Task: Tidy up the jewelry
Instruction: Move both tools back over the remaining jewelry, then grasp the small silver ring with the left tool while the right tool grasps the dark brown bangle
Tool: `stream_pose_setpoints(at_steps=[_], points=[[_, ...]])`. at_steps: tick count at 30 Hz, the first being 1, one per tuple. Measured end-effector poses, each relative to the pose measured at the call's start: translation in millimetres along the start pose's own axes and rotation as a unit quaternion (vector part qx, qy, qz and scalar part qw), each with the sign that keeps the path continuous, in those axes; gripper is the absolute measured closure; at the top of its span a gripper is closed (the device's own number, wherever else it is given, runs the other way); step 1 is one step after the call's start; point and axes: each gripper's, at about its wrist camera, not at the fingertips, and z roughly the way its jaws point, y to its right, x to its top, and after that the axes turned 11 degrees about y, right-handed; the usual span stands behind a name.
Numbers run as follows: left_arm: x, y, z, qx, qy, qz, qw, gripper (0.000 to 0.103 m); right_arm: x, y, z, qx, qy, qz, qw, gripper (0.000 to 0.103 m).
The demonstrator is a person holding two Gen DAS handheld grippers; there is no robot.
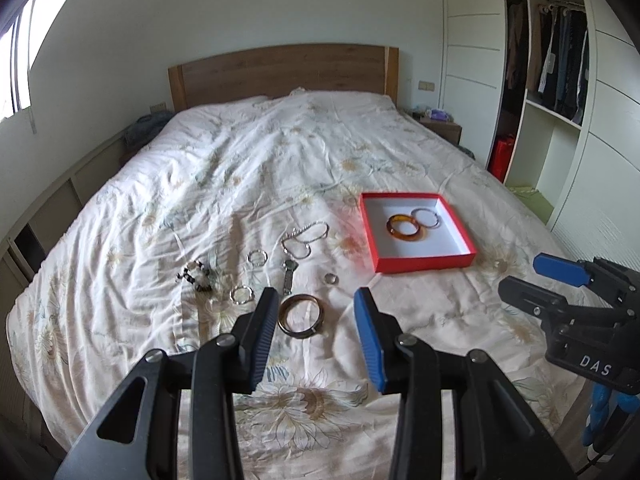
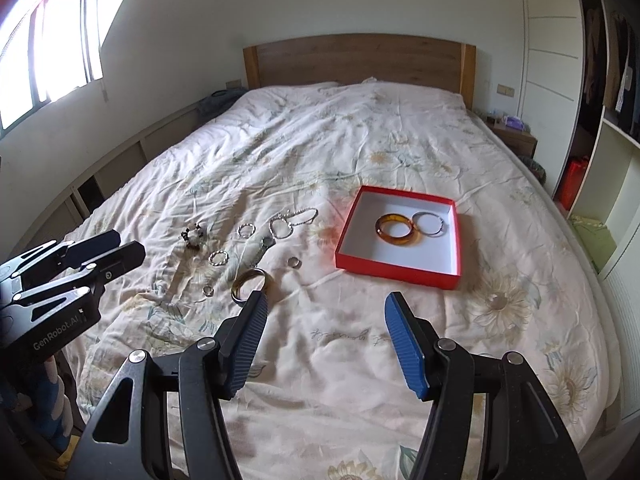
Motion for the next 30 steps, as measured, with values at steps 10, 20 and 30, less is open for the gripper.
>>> stream_pose_setpoints(at_steps=[10,20,30], points=[[-16,-15,54,0.003,-0.051,-0.015,0.9986,0.066,-5,-6,51,0.011,-0.043,-0.004,0.999,0.042],[-31,-28,90,0.014,-0.088,-0.028,0.9956,0.065,-12,-11,92,0.025,-0.076,-0.009,0.997,0.042],[-47,-47,126,0.037,-0.128,-0.044,0.9901,0.066,-18,-13,134,0.043,-0.101,-0.007,0.994,0.043]])
